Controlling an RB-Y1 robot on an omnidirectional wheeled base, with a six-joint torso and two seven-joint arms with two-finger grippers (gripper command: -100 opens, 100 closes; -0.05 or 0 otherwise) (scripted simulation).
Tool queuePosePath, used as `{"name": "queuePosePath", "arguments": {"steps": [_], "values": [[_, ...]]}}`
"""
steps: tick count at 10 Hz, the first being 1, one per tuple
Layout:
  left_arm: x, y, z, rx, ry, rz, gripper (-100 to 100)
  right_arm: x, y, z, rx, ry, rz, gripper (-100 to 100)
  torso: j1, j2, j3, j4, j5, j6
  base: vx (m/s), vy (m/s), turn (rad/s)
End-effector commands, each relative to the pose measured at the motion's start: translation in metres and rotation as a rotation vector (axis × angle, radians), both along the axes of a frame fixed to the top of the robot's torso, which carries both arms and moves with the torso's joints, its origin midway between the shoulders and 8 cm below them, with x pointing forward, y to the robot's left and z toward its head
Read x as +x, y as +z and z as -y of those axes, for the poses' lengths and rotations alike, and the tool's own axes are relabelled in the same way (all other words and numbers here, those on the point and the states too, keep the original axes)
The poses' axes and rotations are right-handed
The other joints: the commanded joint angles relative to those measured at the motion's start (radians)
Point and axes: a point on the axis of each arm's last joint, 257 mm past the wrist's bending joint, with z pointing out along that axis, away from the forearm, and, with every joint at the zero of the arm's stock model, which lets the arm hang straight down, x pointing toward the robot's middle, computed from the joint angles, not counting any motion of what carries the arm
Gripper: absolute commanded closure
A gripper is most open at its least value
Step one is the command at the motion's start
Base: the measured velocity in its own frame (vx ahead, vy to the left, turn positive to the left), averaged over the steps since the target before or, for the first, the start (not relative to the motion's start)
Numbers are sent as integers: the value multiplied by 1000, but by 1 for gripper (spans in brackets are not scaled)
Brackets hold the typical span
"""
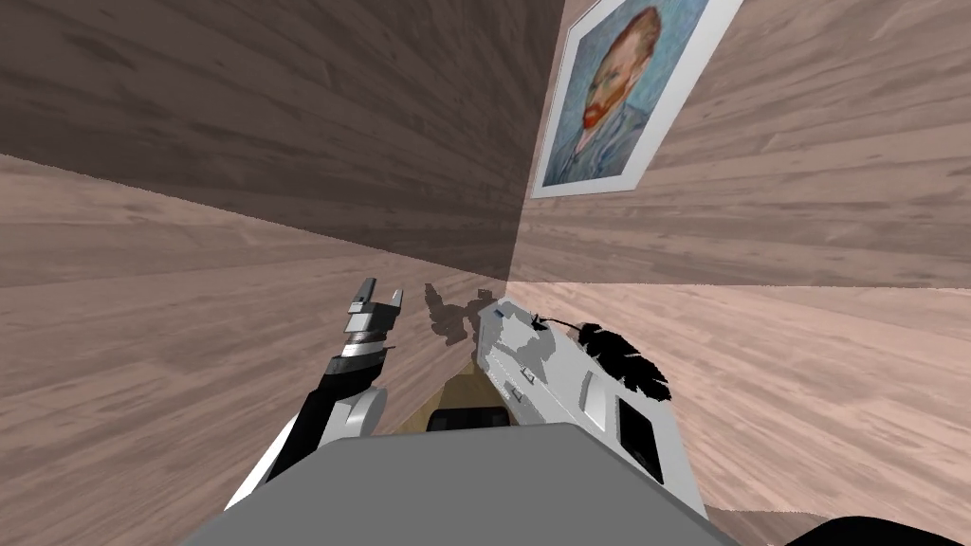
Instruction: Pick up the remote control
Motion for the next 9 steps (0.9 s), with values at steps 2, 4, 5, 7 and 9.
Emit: {"name": "queuePosePath", "arguments": {"steps": [2,4,5,7,9], "values": [[0,0,0,0,0,0,0,-32,-32,28,-139,66,-19,-100,0,0,0,-2,-2,0,1,-23,259],[0,0,0,0,0,0,0,-50,-50,54,-237,123,-20,-100,0,0,0,-2,-3,0,-1,-28,270],[0,0,0,0,0,0,0,-65,-66,76,-312,157,-39,-100,0,0,0,-2,-3,1,-2,-31,255],[0,0,0,0,0,0,0,-81,-81,106,-409,218,-33,-100,0,0,0,-2,-3,2,-4,-30,273],[0,0,0,0,0,0,0,-95,-93,134,-495,269,-35,-100,0,-1,0,-2,-3,2,-5,-31,215]]}}
